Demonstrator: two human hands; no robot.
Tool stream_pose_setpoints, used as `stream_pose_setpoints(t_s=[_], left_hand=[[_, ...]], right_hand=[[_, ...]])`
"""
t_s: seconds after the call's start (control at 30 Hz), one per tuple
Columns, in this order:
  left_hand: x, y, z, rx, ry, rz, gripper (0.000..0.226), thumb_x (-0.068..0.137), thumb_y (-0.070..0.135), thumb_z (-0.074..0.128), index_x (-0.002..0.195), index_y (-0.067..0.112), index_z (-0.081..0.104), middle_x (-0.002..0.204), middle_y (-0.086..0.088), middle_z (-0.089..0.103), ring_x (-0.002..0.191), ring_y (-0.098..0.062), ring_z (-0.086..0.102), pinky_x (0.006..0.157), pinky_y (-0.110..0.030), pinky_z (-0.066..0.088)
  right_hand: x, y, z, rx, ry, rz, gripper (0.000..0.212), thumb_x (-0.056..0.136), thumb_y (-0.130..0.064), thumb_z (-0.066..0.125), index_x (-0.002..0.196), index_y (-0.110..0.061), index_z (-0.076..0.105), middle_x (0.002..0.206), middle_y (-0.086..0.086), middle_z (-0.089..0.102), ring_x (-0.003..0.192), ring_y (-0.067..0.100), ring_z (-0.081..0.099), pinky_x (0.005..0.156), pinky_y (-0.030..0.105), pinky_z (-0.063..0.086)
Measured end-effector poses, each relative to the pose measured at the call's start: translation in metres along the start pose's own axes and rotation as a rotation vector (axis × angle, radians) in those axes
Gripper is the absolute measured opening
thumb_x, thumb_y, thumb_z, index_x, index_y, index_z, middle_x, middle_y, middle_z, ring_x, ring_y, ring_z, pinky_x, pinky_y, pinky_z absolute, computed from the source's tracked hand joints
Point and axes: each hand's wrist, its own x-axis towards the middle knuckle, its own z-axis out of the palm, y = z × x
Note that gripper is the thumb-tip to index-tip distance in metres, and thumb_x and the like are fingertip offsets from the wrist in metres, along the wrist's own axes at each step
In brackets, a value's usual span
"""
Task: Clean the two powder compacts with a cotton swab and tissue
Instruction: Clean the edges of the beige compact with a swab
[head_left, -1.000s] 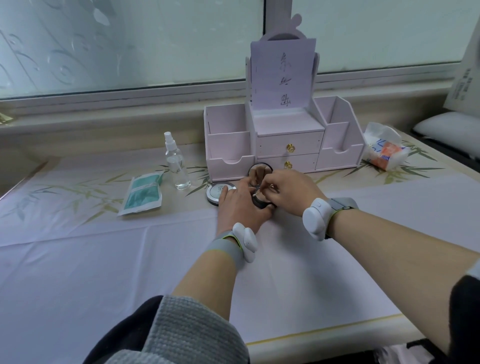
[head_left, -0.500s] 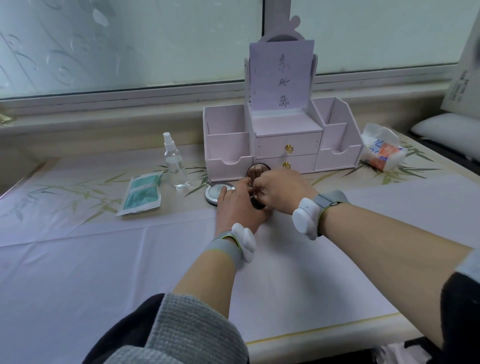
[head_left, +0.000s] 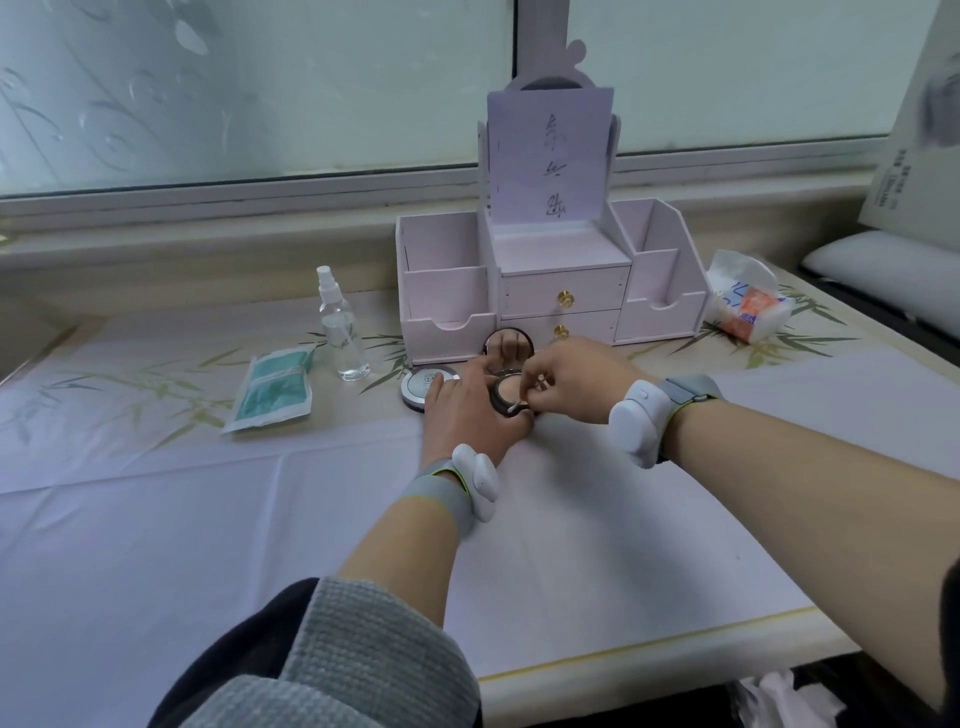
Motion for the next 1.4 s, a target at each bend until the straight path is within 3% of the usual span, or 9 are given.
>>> stream_pose_setpoints(t_s=[0.13, 0.43, 0.57, 0.67, 0.87, 1.0, 1.1, 1.23, 1.4], left_hand=[[-0.002, 0.004, -0.002, 0.013, 0.014, 0.001, 0.068, 0.075, 0.045, 0.073, 0.134, 0.023, 0.046, 0.115, 0.012, 0.072, 0.125, -0.024, 0.052, 0.118, -0.033, 0.014], [0.0, -0.001, 0.004, 0.047, -0.016, -0.007, 0.07, 0.07, 0.05, 0.068, 0.132, 0.024, 0.047, 0.118, 0.011, 0.069, 0.125, -0.02, 0.054, 0.122, -0.038, 0.013], [-0.002, 0.001, 0.003, 0.067, -0.015, -0.001, 0.068, 0.075, 0.048, 0.067, 0.136, 0.024, 0.047, 0.121, 0.01, 0.068, 0.126, -0.019, 0.053, 0.123, -0.038, 0.012], [-0.003, 0.004, 0.002, 0.062, 0.004, -0.007, 0.066, 0.078, 0.052, 0.065, 0.135, 0.023, 0.048, 0.119, 0.01, 0.068, 0.125, -0.019, 0.054, 0.123, -0.039, 0.013], [-0.003, 0.006, 0.0, 0.06, 0.01, 0.012, 0.07, 0.075, 0.067, 0.066, 0.13, 0.029, 0.049, 0.118, 0.011, 0.068, 0.12, -0.019, 0.056, 0.122, -0.039, 0.015], [-0.003, 0.007, -0.001, 0.09, -0.008, -0.005, 0.082, 0.07, 0.071, 0.07, 0.134, 0.025, 0.048, 0.122, 0.009, 0.067, 0.122, -0.02, 0.055, 0.121, -0.042, 0.018], [-0.002, 0.007, -0.002, 0.092, -0.011, -0.004, 0.083, 0.069, 0.07, 0.072, 0.135, 0.025, 0.047, 0.119, 0.011, 0.066, 0.121, -0.02, 0.055, 0.122, -0.042, 0.017], [-0.002, 0.007, -0.001, 0.078, -0.001, -0.01, 0.089, 0.066, 0.071, 0.073, 0.137, 0.023, 0.047, 0.121, 0.009, 0.066, 0.123, -0.021, 0.054, 0.12, -0.042, 0.019], [-0.003, 0.005, 0.001, 0.069, 0.023, -0.012, 0.081, 0.066, 0.066, 0.07, 0.131, 0.021, 0.052, 0.116, 0.004, 0.066, 0.116, -0.026, 0.054, 0.114, -0.045, 0.029]], right_hand=[[-0.005, 0.01, -0.001, 0.035, -0.009, 0.013, 0.012, 0.083, -0.033, 0.064, 0.091, -0.034, 0.074, 0.077, -0.013, 0.051, 0.089, 0.017, 0.057, 0.079, 0.033, 0.051], [-0.009, 0.023, 0.0, 0.134, 0.025, 0.074, 0.011, 0.084, -0.028, 0.066, 0.091, -0.025, 0.075, 0.077, -0.012, 0.054, 0.082, 0.015, 0.054, 0.078, 0.03, 0.048], [-0.01, 0.035, 0.003, 0.379, 0.145, 0.196, 0.005, 0.085, -0.023, 0.066, 0.084, -0.022, 0.071, 0.084, -0.003, 0.065, 0.082, 0.016, 0.058, 0.077, 0.027, 0.046], [-0.006, 0.044, 0.015, 0.573, 0.274, 0.316, 0.009, 0.09, -0.025, 0.06, 0.087, -0.018, 0.065, 0.087, 0.003, 0.07, 0.081, 0.022, 0.061, 0.078, 0.034, 0.049], [0.002, 0.04, 0.041, 0.686, 0.283, 0.376, 0.01, 0.093, -0.03, 0.055, 0.094, -0.021, 0.059, 0.098, 0.002, 0.071, 0.09, 0.024, 0.065, 0.088, 0.042, 0.052], [0.005, 0.034, 0.041, 0.796, 0.269, 0.396, 0.008, 0.091, -0.025, 0.054, 0.086, -0.019, 0.056, 0.085, -0.001, 0.076, 0.074, 0.022, 0.069, 0.077, 0.037, 0.056], [0.0, 0.033, 0.041, 0.738, 0.266, 0.35, 0.009, 0.091, -0.022, 0.054, 0.087, -0.016, 0.058, 0.073, -0.001, 0.074, 0.065, 0.021, 0.065, 0.072, 0.036, 0.055], [-0.004, 0.028, 0.048, 0.471, 0.333, 0.268, 0.008, 0.091, -0.026, 0.057, 0.09, -0.019, 0.062, 0.076, -0.004, 0.064, 0.076, 0.022, 0.059, 0.074, 0.036, 0.05], [-0.004, 0.015, 0.058, 0.402, 0.365, 0.215, 0.008, 0.09, -0.031, 0.057, 0.088, -0.025, 0.062, 0.071, -0.004, 0.061, 0.077, 0.024, 0.057, 0.071, 0.036, 0.048]])
